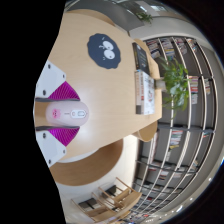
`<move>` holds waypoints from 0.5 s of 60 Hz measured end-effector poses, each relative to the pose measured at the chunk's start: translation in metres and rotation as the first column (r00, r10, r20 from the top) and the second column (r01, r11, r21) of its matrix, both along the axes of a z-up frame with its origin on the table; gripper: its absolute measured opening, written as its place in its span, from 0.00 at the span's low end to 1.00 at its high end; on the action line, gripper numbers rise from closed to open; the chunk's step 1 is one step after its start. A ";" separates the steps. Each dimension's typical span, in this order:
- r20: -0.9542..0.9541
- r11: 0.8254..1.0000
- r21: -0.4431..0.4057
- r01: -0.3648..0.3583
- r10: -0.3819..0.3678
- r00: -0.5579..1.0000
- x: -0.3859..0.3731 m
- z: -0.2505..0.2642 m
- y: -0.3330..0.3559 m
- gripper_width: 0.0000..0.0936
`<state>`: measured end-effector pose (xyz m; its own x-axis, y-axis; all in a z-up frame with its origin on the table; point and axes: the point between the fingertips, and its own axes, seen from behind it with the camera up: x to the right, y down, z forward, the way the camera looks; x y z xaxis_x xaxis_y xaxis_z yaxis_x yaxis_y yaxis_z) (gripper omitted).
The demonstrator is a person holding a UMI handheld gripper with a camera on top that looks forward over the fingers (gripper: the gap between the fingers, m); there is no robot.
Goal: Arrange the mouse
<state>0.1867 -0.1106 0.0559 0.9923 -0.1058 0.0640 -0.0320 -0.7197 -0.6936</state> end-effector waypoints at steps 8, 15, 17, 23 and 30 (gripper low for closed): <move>0.017 0.984 0.179 -0.003 0.000 1.000 -0.035 0.114 0.072 0.34; 0.013 0.955 0.297 -0.027 0.024 1.000 -0.092 0.179 0.125 0.34; 0.023 0.949 0.312 -0.042 0.037 0.999 -0.111 0.192 0.142 0.34; 0.028 0.941 0.323 -0.098 0.094 0.995 -0.173 0.188 0.175 0.34; -0.013 0.966 0.220 -0.138 0.145 0.989 -0.233 0.116 0.202 0.34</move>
